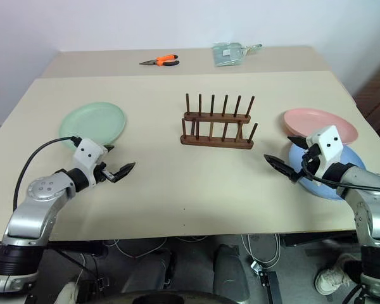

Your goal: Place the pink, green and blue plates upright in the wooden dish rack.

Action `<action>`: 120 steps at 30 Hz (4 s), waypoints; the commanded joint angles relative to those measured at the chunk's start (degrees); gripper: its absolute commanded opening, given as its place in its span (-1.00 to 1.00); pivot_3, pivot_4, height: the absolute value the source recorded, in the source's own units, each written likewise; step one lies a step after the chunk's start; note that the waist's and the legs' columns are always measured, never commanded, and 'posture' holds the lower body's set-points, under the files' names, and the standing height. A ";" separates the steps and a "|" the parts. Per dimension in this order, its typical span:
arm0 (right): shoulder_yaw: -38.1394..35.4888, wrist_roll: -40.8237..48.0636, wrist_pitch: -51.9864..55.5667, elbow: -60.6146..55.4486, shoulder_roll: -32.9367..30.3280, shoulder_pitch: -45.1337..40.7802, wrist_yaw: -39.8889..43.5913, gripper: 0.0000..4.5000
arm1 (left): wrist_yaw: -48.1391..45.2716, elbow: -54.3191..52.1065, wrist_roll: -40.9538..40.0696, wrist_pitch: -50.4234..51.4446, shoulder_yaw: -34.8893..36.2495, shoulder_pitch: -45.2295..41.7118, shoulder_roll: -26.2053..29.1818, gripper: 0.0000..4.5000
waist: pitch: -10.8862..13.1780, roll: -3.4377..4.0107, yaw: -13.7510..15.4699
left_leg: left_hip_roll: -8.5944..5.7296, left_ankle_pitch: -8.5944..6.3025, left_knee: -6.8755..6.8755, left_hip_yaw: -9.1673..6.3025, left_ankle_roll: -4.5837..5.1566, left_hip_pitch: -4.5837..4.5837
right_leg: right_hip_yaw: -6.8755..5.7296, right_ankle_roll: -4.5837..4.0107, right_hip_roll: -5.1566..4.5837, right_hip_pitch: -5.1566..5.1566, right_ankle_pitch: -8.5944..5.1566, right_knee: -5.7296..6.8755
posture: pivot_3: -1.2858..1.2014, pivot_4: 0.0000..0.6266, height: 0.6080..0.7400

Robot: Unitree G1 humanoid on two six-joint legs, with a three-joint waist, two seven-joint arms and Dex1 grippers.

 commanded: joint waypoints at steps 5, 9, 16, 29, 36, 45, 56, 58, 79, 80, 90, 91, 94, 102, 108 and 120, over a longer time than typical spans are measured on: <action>0.86 -1.84 -1.58 -1.26 0.34 -2.00 -1.78 0.99 | -0.85 0.40 -0.16 -2.36 -1.42 -0.68 -0.29 1.00 | 0.00 0.00 -0.05 | 0.00 0.00 -0.01 0.00 0.00 0.00 | 0.00 -0.01 0.00 -0.01 0.01 0.00 | 0.03 -0.52 1.00; 1.59 -1.02 -0.14 -2.32 0.67 -1.87 -1.38 0.99 | -3.05 4.12 -0.45 -4.00 -3.30 -2.89 -0.96 1.00 | 0.00 0.00 0.05 | 0.00 0.00 -0.01 0.00 0.00 0.00 | 0.00 -0.01 0.00 -0.01 0.01 0.00 | 0.03 -0.52 1.00; 5.27 -1.18 4.23 -12.24 3.02 3.24 -4.62 0.99 | -10.25 22.45 4.06 -11.08 -13.82 -19.11 -6.87 1.00 | -0.01 -0.02 1.46 | -0.03 0.01 0.06 -0.02 0.00 -0.03 | -0.06 -0.13 0.00 0.00 0.16 0.00 | 0.03 -0.52 1.00; 10.64 -3.17 9.49 -35.34 13.33 17.64 -19.43 1.00 | -19.26 74.25 13.03 -32.08 -20.10 -49.65 -23.50 0.77 | -0.02 -0.16 2.28 | -0.07 -0.03 0.08 0.01 0.07 -0.08 | -0.12 0.30 -0.02 0.00 0.08 -0.08 | 0.03 -0.52 1.00; 8.45 -3.33 8.77 -36.11 12.21 21.58 -19.67 1.00 | -21.40 76.43 13.06 -35.07 -18.20 -50.34 -25.03 -0.65 | -0.07 -0.26 2.52 | -0.07 -0.03 0.16 0.00 0.07 -0.04 | -0.12 0.32 -0.02 0.08 0.06 -0.06 | 0.03 -0.52 1.00; -0.24 -2.14 7.53 -28.35 5.62 21.83 -12.66 1.00 | -29.06 43.41 11.37 -27.69 -21.75 -33.91 -21.06 -0.66 | -0.08 -0.23 2.48 | -0.05 -0.06 0.08 -0.02 0.11 -0.05 | -0.09 0.19 -0.01 0.05 0.13 -0.04 | 0.03 -0.52 1.00; -3.94 -3.24 5.05 -21.54 3.51 24.39 -6.86 0.89 | -28.20 23.67 11.44 -14.86 -24.26 -23.36 -14.67 0.16 | -0.10 -0.19 2.52 | -0.02 -0.06 0.13 0.00 0.12 -0.01 | -0.09 0.09 0.00 0.07 -0.04 0.00 | 0.03 -0.52 1.00; -4.42 -2.93 5.17 -21.65 3.29 25.15 -6.14 0.59 | -26.90 23.92 12.57 -14.10 -24.00 -23.37 -12.99 0.62 | -0.10 -0.19 2.53 | -0.02 -0.06 0.13 -0.01 0.12 -0.01 | -0.09 0.10 0.00 0.07 -0.04 0.00 | 0.03 -0.52 1.00; 15.39 -20.49 2.23 -6.98 10.46 6.44 -18.98 -1.00 | 0.15 10.41 13.15 12.51 -25.93 -17.72 -22.65 -0.25 | -0.23 -0.25 1.08 | -0.04 -0.06 0.23 -0.05 0.11 0.08 | -0.08 0.06 -0.01 0.19 -0.04 0.06 | 0.03 -0.52 1.00; 15.81 -20.92 1.77 -5.83 10.67 5.28 -19.07 -1.00 | 1.22 11.44 12.96 12.43 -25.44 -18.13 -23.11 -0.25 | -0.23 -0.25 1.01 | -0.03 -0.06 0.20 -0.05 0.11 0.13 | -0.08 0.06 0.00 0.19 -0.04 0.08 | 0.03 -0.52 1.00; 15.98 -21.97 -4.76 6.51 9.58 -7.39 -17.02 -0.89 | 6.45 19.62 12.29 7.87 -22.53 -23.24 -22.78 -0.27 | -0.26 -0.24 0.87 | -0.04 -0.04 0.13 -0.03 0.09 0.22 | -0.07 0.21 0.04 0.20 0.10 0.12 | 0.03 -0.52 1.00; 14.84 -21.37 -5.32 4.78 7.91 -6.85 -15.47 -0.77 | 6.06 19.08 11.91 7.61 -22.29 -23.14 -22.52 -0.28 | -0.25 -0.21 0.87 | -0.04 -0.04 0.13 -0.03 0.09 0.21 | -0.07 0.21 0.04 0.20 0.10 0.12 | 0.03 -0.52 1.00; 10.47 -20.69 -6.13 0.14 3.04 -5.38 -13.27 -0.22 | 4.06 16.44 10.18 6.52 -21.77 -22.10 -21.76 -0.28 | -0.22 -0.16 0.87 | -0.05 -0.04 0.14 -0.03 0.09 0.15 | -0.06 0.22 0.04 0.15 0.10 0.12 | 0.03 -0.52 1.00; 7.12 -31.33 -15.60 7.51 -14.50 -1.41 -11.23 0.43 | -4.51 6.64 4.18 3.40 -22.20 -18.00 -19.39 -0.28 | -0.20 -0.20 1.09 | -0.04 -0.04 0.15 0.03 0.09 0.03 | -0.07 0.18 0.02 0.11 0.06 0.02 | 0.03 -0.52 1.00; 15.36 -39.45 -25.77 28.99 -14.41 -10.86 -16.29 0.43 | -5.91 3.36 2.82 3.85 -22.71 -17.62 -19.97 -0.28 | -0.17 -0.10 0.90 | -0.07 -0.03 0.17 0.19 0.09 0.03 | 0.06 -0.03 -0.04 0.10 0.04 -0.01 | 0.03 -0.52 1.00; 8.20 -29.31 -29.46 25.00 -12.51 -13.85 -16.43 -0.99 | -6.03 -1.25 0.65 5.00 -21.14 -15.00 -16.72 -0.28 | -0.14 0.00 0.61 | -0.06 -0.03 0.11 0.18 0.09 0.04 | 0.10 -0.06 -0.02 0.08 0.19 0.00 | 0.03 -0.52 1.00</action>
